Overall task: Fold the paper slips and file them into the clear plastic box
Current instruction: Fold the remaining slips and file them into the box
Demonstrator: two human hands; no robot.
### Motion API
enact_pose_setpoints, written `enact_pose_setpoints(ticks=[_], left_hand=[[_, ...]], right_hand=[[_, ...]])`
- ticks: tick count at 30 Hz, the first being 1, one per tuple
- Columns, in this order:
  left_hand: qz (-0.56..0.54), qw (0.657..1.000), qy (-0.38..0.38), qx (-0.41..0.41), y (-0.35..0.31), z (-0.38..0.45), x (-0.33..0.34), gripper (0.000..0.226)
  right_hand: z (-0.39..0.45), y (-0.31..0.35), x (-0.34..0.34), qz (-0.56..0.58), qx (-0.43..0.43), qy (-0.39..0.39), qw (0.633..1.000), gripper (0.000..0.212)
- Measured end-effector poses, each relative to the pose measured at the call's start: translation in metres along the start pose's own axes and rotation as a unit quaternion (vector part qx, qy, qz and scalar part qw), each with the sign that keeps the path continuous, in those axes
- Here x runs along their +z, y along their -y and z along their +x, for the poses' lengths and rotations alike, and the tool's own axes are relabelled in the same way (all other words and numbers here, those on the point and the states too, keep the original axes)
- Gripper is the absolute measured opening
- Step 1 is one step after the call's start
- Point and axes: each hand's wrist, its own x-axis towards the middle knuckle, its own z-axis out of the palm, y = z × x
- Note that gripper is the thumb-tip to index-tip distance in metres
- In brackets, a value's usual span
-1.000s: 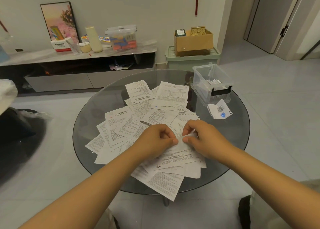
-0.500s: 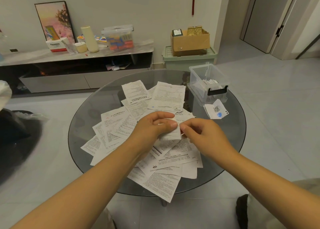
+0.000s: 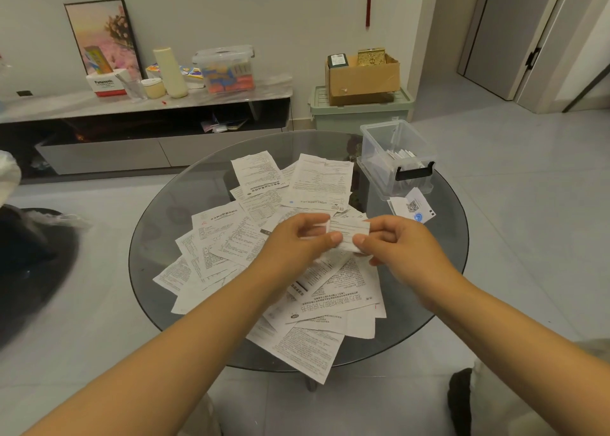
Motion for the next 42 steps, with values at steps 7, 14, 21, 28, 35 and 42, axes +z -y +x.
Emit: enact_pose_setpoints(ticks=[7, 14, 21, 28, 35, 42], left_hand=[[-0.007, 1.0, 0.003, -0.007, 0.001, 0.001, 0.003, 0.014], [-0.021, 1.0, -0.021, -0.005, -0.001, 0.01, 0.019, 0.015], [0.016, 1.0, 0.016, 0.013, -0.007, 0.019, 0.029, 0.018], [0.027, 0.999, -0.003, 0.037, -0.018, 0.032, 0.048, 0.013], [0.116, 0.992, 0.007, 0.044, -0.017, 0.041, 0.058, 0.035], [0.312, 0.948, -0.022, 0.054, -0.004, 0.047, 0.038, 0.016]], right_hand=[[0.002, -0.003, -0.002, -0.052, 0.005, -0.029, 0.998, 0.006], [0.003, -0.001, -0.01, -0.079, -0.001, -0.056, 0.995, 0.014], [0.007, 0.002, -0.026, -0.005, 0.035, -0.034, 0.999, 0.008], [0.019, 0.015, -0.051, -0.203, 0.024, 0.008, 0.979, 0.01], [0.045, 0.011, -0.081, -0.331, 0.056, 0.084, 0.938, 0.01], [0.064, -0.016, -0.094, -0.426, 0.079, 0.055, 0.9, 0.023]])
